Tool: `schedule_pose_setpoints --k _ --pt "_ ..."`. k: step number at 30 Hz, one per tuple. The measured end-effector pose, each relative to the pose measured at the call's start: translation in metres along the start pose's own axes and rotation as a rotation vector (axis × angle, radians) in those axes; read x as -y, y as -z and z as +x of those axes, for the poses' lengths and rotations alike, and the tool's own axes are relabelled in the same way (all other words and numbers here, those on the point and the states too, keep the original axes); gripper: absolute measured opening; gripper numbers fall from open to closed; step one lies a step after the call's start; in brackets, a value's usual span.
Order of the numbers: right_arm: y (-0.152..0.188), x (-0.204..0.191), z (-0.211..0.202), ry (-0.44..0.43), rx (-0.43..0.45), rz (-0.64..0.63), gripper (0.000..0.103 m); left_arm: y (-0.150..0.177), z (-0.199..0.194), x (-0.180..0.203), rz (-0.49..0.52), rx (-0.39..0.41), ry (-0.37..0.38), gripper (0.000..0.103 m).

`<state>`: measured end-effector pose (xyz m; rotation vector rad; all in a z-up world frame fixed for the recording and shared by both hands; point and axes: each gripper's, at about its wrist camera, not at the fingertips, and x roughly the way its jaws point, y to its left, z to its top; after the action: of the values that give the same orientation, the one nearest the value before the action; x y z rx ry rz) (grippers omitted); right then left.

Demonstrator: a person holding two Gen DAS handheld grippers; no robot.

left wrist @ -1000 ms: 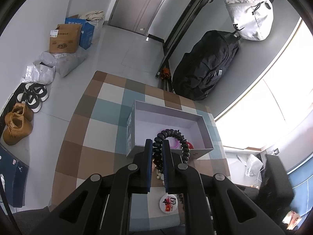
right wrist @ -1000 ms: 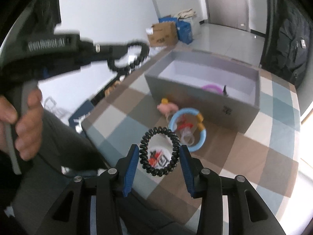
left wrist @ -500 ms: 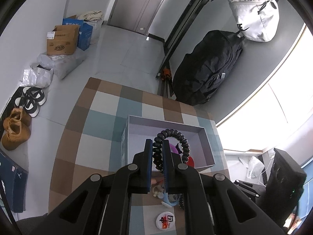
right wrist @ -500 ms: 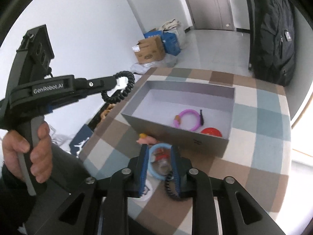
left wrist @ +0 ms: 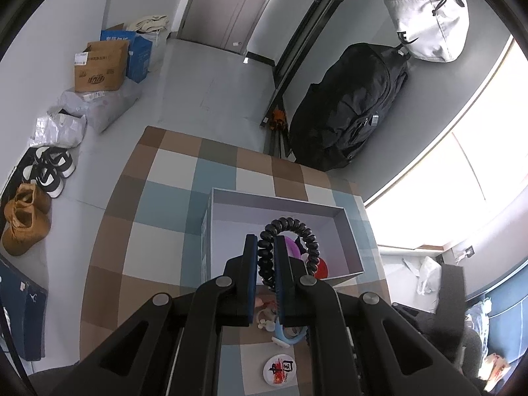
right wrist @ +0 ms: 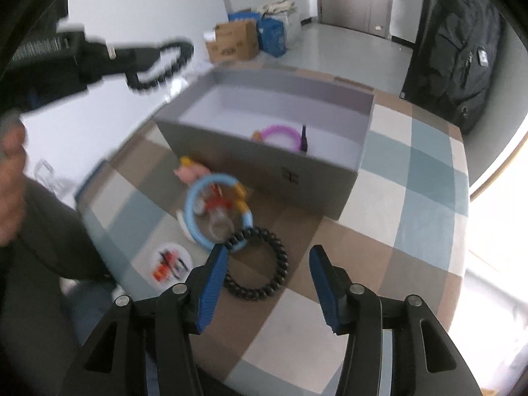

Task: Organize jewelry
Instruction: 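Grasp the black beaded bracelet with the right gripper and lift it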

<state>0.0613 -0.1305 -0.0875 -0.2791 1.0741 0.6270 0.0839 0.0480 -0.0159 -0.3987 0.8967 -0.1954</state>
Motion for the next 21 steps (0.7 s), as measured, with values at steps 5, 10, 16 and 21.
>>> schedule_pose_setpoints --k 5,10,16,21 --pt "0.000 -0.011 0.012 0.069 -0.024 -0.079 0.027 -0.001 0.000 0.000 -0.006 0.006 -0.010 0.005" --pt "0.003 -0.009 0.005 0.030 -0.022 -0.042 0.009 0.000 0.002 -0.002 -0.014 0.005 -0.016 0.005" --pt "-0.004 0.012 -0.035 -0.053 0.140 0.070 0.009 -0.001 0.003 0.002 -0.008 0.010 -0.013 0.005" --pt "-0.018 0.025 -0.057 -0.100 0.266 0.128 0.009 -0.004 0.010 0.007 -0.001 0.009 -0.022 0.005"
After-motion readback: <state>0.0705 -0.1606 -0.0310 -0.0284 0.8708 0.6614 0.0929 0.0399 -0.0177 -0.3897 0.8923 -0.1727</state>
